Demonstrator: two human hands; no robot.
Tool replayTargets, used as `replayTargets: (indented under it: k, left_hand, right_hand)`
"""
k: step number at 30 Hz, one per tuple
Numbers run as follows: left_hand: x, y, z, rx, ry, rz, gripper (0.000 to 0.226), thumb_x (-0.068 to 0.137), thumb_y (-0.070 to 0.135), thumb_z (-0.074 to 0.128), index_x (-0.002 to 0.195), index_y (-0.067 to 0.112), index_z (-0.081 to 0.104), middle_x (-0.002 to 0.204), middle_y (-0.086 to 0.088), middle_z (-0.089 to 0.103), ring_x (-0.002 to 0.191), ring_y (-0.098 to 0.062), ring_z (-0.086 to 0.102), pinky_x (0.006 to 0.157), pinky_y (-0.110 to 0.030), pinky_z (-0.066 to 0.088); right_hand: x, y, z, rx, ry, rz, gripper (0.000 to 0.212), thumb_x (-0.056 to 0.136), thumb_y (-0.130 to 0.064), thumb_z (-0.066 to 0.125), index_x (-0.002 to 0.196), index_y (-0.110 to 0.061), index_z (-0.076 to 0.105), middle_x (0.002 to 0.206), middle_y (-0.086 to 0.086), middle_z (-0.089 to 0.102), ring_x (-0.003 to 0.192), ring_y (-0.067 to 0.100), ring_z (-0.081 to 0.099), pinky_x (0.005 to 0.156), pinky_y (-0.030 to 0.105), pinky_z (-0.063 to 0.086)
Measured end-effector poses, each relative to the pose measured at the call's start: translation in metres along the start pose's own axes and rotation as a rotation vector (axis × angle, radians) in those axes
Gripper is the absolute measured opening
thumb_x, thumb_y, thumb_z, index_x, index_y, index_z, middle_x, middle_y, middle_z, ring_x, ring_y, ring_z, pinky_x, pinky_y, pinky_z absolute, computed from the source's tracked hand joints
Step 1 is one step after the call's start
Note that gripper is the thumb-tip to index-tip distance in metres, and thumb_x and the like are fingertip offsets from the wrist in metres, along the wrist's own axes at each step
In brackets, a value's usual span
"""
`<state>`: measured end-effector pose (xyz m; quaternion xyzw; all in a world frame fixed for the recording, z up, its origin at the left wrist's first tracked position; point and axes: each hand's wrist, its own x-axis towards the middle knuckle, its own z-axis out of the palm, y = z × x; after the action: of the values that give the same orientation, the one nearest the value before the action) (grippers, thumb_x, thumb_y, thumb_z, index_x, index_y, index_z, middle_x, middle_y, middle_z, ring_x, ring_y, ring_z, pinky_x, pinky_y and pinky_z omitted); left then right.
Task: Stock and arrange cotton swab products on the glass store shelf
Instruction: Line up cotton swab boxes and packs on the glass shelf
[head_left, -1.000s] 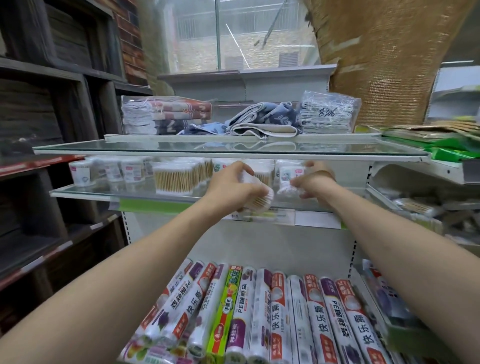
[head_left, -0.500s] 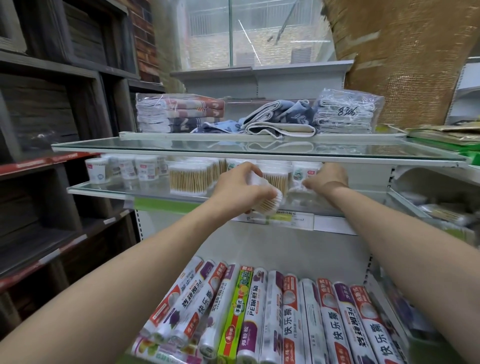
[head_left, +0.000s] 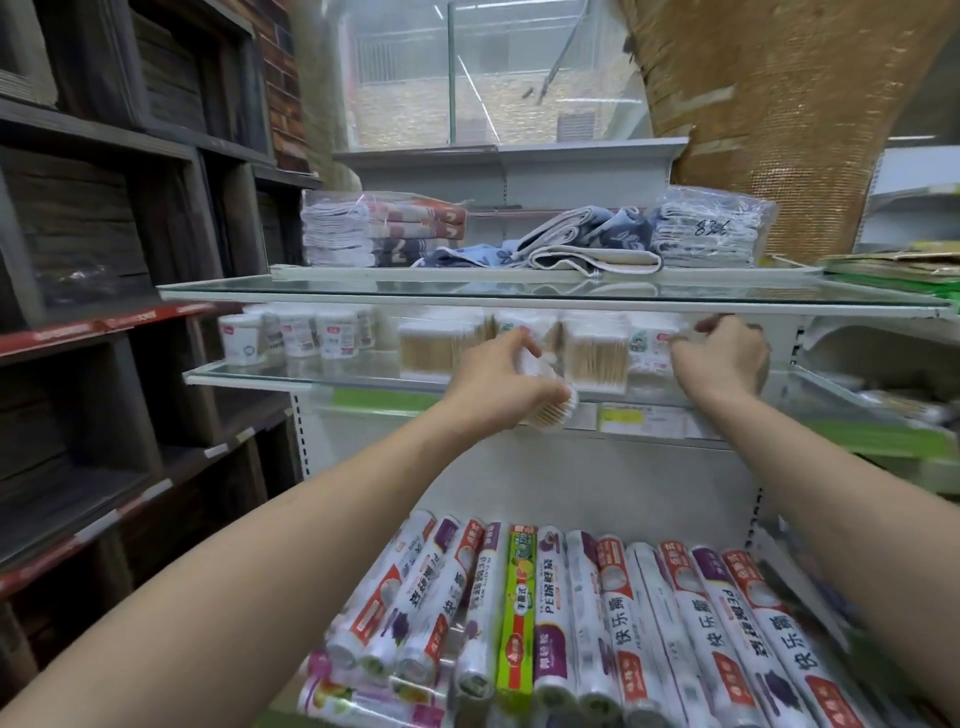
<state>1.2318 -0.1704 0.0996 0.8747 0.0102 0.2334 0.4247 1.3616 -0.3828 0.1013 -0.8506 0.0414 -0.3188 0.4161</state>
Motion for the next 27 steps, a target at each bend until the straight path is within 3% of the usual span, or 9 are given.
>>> replayTargets:
  k: [5, 10, 14, 18, 21, 24, 27]
  left_hand:
    - [-0.025, -0.050, -0.068, 0.018, 0.026, 0.020, 0.056, 0.068, 0.044, 0.081, 0.115, 0.029, 0.056, 0.108, 0.005, 0.057, 0.097, -0.025, 0.063, 0.080, -0.050, 0.061]
    - [-0.041, -0.089, -0.127, 0.116, 0.128, 0.007, 0.047, 0.064, 0.048, 0.077, 0.102, 0.035, 0.052, 0.104, 0.005, 0.055, 0.092, -0.025, 0.062, 0.077, -0.052, 0.059]
    - [-0.033, -0.111, -0.169, 0.062, 0.225, -0.023, 0.048, 0.062, 0.049, 0.080, 0.101, 0.029, 0.059, 0.106, 0.001, 0.060, 0.097, -0.027, 0.064, 0.077, -0.052, 0.060]
    - [-0.009, -0.131, -0.203, 0.031, 0.265, -0.127, 0.067, 0.052, 0.039, 0.088, 0.109, 0.026, 0.056, 0.109, -0.001, 0.062, 0.096, -0.024, 0.066, 0.075, -0.048, 0.062]
    - [0.013, -0.149, -0.221, 0.040, 0.276, -0.173, 0.055, 0.065, 0.018, 0.078, 0.112, 0.023, 0.051, 0.104, -0.002, 0.057, 0.097, -0.027, 0.064, 0.082, -0.048, 0.061]
    - [0.031, -0.167, -0.236, 0.070, 0.320, -0.223, 0.039, 0.080, 0.010, 0.063, 0.117, 0.018, 0.052, 0.104, -0.003, 0.055, 0.090, -0.023, 0.064, 0.068, -0.039, 0.063]
    - [0.045, -0.181, -0.254, 0.053, 0.350, -0.270, 0.051, 0.076, 0.011, 0.073, 0.122, 0.017, 0.051, 0.110, -0.004, 0.060, 0.087, -0.024, 0.067, 0.060, -0.031, 0.059]
  right_hand:
    - [-0.079, -0.039, 0.025, 0.097, 0.074, -0.064, 0.024, 0.086, -0.028, 0.062, 0.104, -0.013, 0.068, 0.111, 0.019, 0.064, 0.108, 0.040, 0.057, 0.092, 0.041, 0.044]
    - [-0.154, -0.098, 0.062, 0.185, -0.022, -0.115, 0.021, 0.087, -0.029, 0.065, 0.102, -0.015, 0.069, 0.108, 0.013, 0.066, 0.104, 0.035, 0.059, 0.090, 0.039, 0.044]
    - [-0.197, -0.153, 0.096, 0.255, -0.107, -0.232, 0.012, 0.087, -0.026, 0.067, 0.096, -0.018, 0.068, 0.103, 0.008, 0.066, 0.100, 0.028, 0.058, 0.084, 0.034, 0.042]
    - [-0.217, -0.193, 0.125, 0.296, -0.165, -0.359, 0.009, 0.086, -0.026, 0.067, 0.092, -0.018, 0.069, 0.097, 0.006, 0.065, 0.095, 0.026, 0.059, 0.081, 0.034, 0.044]
    - [-0.216, -0.210, 0.147, 0.312, -0.196, -0.405, 0.010, 0.087, -0.027, 0.066, 0.091, -0.019, 0.071, 0.097, 0.004, 0.067, 0.095, 0.025, 0.059, 0.082, 0.035, 0.044]
    - [-0.208, -0.226, 0.171, 0.310, -0.246, -0.430, 0.011, 0.088, -0.029, 0.064, 0.090, -0.020, 0.070, 0.097, 0.003, 0.066, 0.096, 0.023, 0.058, 0.076, 0.030, 0.038]
    - [-0.199, -0.238, 0.194, 0.317, -0.279, -0.434, 0.009, 0.089, -0.027, 0.064, 0.088, -0.021, 0.069, 0.097, 0.004, 0.066, 0.095, 0.023, 0.057, 0.075, 0.030, 0.036]
